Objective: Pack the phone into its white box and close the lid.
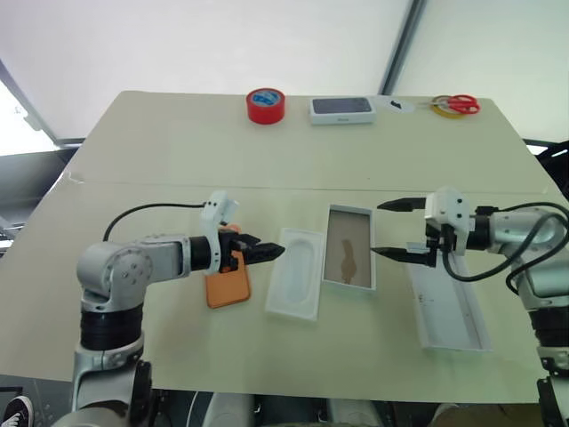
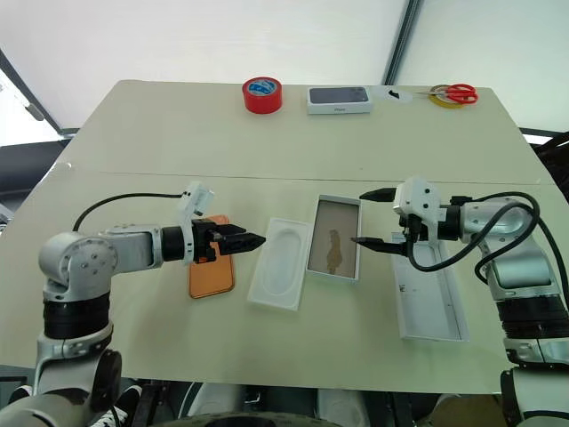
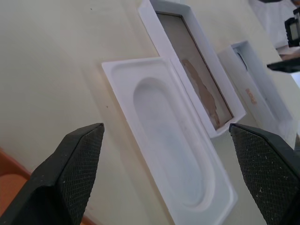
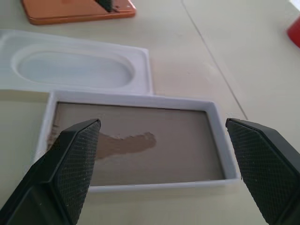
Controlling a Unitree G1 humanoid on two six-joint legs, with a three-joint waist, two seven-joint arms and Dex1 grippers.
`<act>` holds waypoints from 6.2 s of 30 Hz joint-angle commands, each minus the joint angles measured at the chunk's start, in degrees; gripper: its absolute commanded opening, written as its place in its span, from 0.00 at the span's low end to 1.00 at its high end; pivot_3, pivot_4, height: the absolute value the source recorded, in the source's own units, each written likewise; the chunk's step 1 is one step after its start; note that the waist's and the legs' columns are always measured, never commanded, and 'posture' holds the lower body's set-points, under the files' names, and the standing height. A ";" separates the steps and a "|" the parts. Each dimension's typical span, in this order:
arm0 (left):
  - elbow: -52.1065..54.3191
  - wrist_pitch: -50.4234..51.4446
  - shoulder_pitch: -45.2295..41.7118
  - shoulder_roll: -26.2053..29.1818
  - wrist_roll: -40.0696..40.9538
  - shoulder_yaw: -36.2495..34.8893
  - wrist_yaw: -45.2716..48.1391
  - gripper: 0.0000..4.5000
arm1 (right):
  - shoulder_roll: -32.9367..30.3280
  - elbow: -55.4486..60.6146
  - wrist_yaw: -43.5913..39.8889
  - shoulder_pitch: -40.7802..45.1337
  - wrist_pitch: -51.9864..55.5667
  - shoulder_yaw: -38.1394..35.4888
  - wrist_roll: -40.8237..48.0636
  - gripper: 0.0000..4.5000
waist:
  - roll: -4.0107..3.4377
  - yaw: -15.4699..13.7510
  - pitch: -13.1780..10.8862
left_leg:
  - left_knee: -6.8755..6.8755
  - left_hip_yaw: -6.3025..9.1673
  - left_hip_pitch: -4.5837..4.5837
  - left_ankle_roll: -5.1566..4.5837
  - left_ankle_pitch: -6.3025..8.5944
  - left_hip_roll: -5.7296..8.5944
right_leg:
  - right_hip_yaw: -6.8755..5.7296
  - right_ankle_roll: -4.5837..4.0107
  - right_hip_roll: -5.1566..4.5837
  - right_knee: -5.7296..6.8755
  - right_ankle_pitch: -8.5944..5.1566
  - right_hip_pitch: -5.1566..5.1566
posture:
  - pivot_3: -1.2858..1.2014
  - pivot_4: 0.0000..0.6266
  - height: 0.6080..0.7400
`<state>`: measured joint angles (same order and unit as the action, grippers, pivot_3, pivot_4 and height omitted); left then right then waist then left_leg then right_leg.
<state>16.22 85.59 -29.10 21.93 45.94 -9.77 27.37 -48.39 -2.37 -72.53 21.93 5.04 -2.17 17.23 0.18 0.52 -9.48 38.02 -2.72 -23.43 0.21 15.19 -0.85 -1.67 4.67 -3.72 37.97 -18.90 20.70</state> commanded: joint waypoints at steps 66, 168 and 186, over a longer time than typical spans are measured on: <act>-9.61 3.20 -6.83 -20.39 14.06 -27.46 -23.49 0.00 | 5.11 7.08 3.40 -6.04 -4.64 14.94 -11.07 0.01 | 0.34 -1.20 -0.18 | 0.09 0.05 0.05 0.13 -0.05 0.02 | -0.02 0.01 0.01 -0.05 0.00 -0.11 | 0.52 0.24 1.00; 8.42 -48.81 31.94 13.01 -0.01 -10.35 7.11 0.75 | 13.20 -11.24 13.53 10.68 -14.00 21.46 -25.58 0.01 | 0.47 0.48 -0.37 | -0.60 -0.02 0.00 -0.06 0.05 0.02 | 0.00 -0.07 -0.19 -0.30 0.01 0.20 | 0.52 0.24 1.00; -0.84 -23.84 37.39 16.41 28.80 -20.65 -9.00 0.75 | 29.87 -4.05 19.18 18.16 -4.73 24.69 -22.63 0.01 | 0.49 0.62 -0.38 | -0.62 0.01 0.02 0.03 -0.01 0.03 | -0.01 -0.07 -0.17 -0.21 0.01 0.26 | 0.52 0.24 1.00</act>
<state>14.75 61.18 7.95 37.83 74.89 -30.55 18.43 -19.56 -8.36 -54.82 39.53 1.32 20.67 -3.40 0.67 1.14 -9.87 37.40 -2.71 -23.42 0.26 15.17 -0.81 -1.68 4.59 -3.90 37.78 -18.90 21.00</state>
